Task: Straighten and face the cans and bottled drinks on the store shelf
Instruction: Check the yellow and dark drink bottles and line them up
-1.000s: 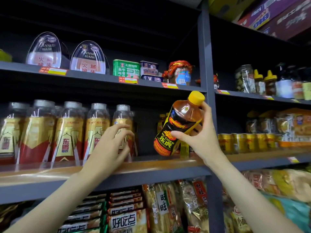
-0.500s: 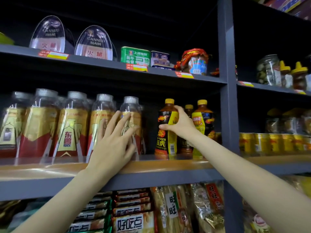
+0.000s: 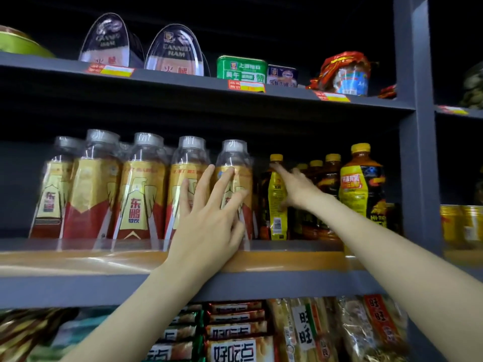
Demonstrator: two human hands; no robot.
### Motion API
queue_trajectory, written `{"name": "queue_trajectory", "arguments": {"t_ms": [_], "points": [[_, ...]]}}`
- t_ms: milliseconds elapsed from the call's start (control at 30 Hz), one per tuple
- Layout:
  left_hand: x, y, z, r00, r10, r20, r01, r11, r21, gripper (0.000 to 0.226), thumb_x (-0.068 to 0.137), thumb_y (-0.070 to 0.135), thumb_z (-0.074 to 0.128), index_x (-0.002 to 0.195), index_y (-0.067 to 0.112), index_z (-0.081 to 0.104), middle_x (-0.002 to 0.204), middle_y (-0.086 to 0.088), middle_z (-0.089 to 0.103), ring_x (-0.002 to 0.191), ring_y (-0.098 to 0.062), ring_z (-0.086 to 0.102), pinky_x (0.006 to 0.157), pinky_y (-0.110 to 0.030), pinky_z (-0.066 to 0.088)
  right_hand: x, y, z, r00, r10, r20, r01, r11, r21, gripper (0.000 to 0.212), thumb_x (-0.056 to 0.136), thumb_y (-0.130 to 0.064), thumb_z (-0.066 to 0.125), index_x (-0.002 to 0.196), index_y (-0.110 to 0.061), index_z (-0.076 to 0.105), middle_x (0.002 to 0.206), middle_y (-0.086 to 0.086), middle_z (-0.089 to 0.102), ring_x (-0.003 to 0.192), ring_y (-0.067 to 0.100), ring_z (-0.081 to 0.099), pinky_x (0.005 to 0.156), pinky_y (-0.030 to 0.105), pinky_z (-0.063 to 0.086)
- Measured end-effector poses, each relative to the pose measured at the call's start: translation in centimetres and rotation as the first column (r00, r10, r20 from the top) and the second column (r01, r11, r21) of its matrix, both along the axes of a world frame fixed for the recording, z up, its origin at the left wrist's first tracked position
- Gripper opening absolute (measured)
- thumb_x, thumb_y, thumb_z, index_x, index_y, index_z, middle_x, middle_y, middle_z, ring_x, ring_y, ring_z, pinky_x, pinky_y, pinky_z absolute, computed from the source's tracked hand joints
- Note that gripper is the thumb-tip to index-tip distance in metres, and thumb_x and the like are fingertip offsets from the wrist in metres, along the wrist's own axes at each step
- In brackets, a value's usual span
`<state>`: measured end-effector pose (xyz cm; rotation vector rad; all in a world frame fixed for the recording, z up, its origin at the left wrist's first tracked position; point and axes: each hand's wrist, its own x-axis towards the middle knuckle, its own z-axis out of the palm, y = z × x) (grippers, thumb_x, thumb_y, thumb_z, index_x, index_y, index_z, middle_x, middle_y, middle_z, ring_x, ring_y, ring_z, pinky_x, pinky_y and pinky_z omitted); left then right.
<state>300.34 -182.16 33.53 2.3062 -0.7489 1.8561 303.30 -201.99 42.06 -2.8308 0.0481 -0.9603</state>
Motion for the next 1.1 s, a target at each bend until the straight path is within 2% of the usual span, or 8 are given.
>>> {"name": "queue_trajectory", "arguments": {"t_ms": [200, 267, 367, 467, 567, 700, 900, 1100], "points": [[0.0, 0.0, 0.1, 1.000, -0.012, -0.004, 0.012, 1.000, -0.012, 0.046, 0.082, 0.034, 0.033, 0.121, 0.026, 0.057, 0.147, -0.006, 0.038, 0.139, -0.028, 0.019, 0.111, -0.054, 0.010, 0.9, -0.1, 0.1, 0.993, -0.112, 0.046, 0.115, 0.990, -0.077, 0.091, 0.084, -0.009, 0.068, 0.151, -0.033, 0.010, 0.154, 0.017, 0.016, 0.131, 0.038, 0.040, 0.095, 0.040, 0.046], [0.1, -0.1, 0.0, 1.000, -0.006, 0.004, 0.006, 1.000, -0.008, 0.046, 0.082, 0.034, 0.034, 0.121, 0.026, 0.057, 0.146, -0.007, 0.039, 0.138, -0.028, 0.021, 0.111, -0.056, 0.014, -1.8, -0.3, -0.4, 0.965, -0.080, 0.251, 0.126, 0.977, -0.173, 0.077, 0.086, -0.013, 0.066, 0.149, -0.025, 0.022, 0.153, 0.014, 0.021, 0.132, 0.035, 0.039, 0.097, 0.039, 0.045], [0.0, -0.2, 0.0, 1.000, 0.024, 0.006, -0.024, 1.000, -0.003, 0.044, 0.082, 0.033, 0.034, 0.118, 0.025, 0.058, 0.145, -0.008, 0.041, 0.137, -0.030, 0.026, 0.109, -0.058, 0.017, -6.7, -2.1, -1.6, 0.805, -0.042, 0.592, 0.258, 0.923, -0.285, 0.065, 0.081, -0.017, 0.071, 0.139, -0.014, 0.043, 0.143, 0.017, 0.038, 0.133, 0.038, 0.031, 0.104, 0.049, 0.035], [-0.3, -0.4, 0.1, 0.999, 0.042, -0.003, -0.042, 0.999, 0.008, 0.044, 0.082, 0.032, 0.033, 0.118, 0.023, 0.058, 0.144, -0.010, 0.042, 0.136, -0.033, 0.032, 0.107, -0.061, 0.019, -9.1, -4.5, -2.5, 0.834, -0.301, 0.463, 0.433, 0.876, -0.211, 0.080, 0.080, -0.029, 0.072, 0.147, -0.021, 0.028, 0.150, 0.018, 0.022, 0.133, 0.049, 0.021, 0.105, 0.057, 0.028], [-0.4, -0.3, -0.1, 0.999, 0.040, -0.019, -0.040, 0.999, 0.016, 0.045, 0.083, 0.033, 0.032, 0.118, 0.022, 0.058, 0.144, -0.012, 0.042, 0.135, -0.034, 0.033, 0.107, -0.062, 0.020, -9.4, -5.0, -3.0, 0.843, -0.393, 0.367, 0.488, 0.846, -0.214, 0.088, 0.080, -0.030, 0.073, 0.149, -0.021, 0.017, 0.154, 0.014, 0.003, 0.129, 0.054, 0.021, 0.096, 0.057, 0.039], [-0.5, -0.2, -0.1, 0.999, 0.039, -0.018, -0.039, 0.999, 0.014, 0.046, 0.083, 0.032, 0.033, 0.119, 0.021, 0.059, 0.143, -0.012, 0.043, 0.133, -0.035, 0.037, 0.106, -0.062, 0.021, -10.3, -4.8, -2.4, 0.872, -0.306, 0.381, 0.359, 0.930, -0.075, 0.074, 0.076, -0.022, 0.077, 0.137, -0.014, 0.035, 0.149, 0.014, 0.012, 0.124, 0.047, 0.031, 0.083, 0.053, 0.048], [-0.5, -0.3, 0.0, 0.999, 0.031, -0.027, -0.031, 0.999, 0.018, 0.046, 0.083, 0.032, 0.032, 0.118, 0.021, 0.059, 0.142, -0.012, 0.044, 0.131, -0.035, 0.039, 0.106, -0.062, 0.021, -8.7, -2.5, -2.2, 0.928, 0.014, 0.373, -0.011, 1.000, -0.011, 0.073, 0.070, -0.026, 0.083, 0.131, -0.020, 0.043, 0.145, 0.009, 0.017, 0.125, 0.037, 0.036, 0.101, 0.046, 0.040], [-0.3, -0.2, -0.3, 1.000, 0.017, -0.022, -0.017, 1.000, 0.004, 0.045, 0.082, 0.034, 0.034, 0.119, 0.022, 0.058, 0.143, -0.010, 0.043, 0.132, -0.032, 0.034, 0.108, -0.060, 0.021, -3.3, -0.6, -2.0, 0.970, 0.034, 0.242, -0.034, 0.999, -0.008, 0.076, 0.077, -0.024, 0.077, 0.138, -0.021, 0.032, 0.154, 0.011, 0.001, 0.139, 0.035, 0.022, 0.108, 0.044, 0.034]]}}
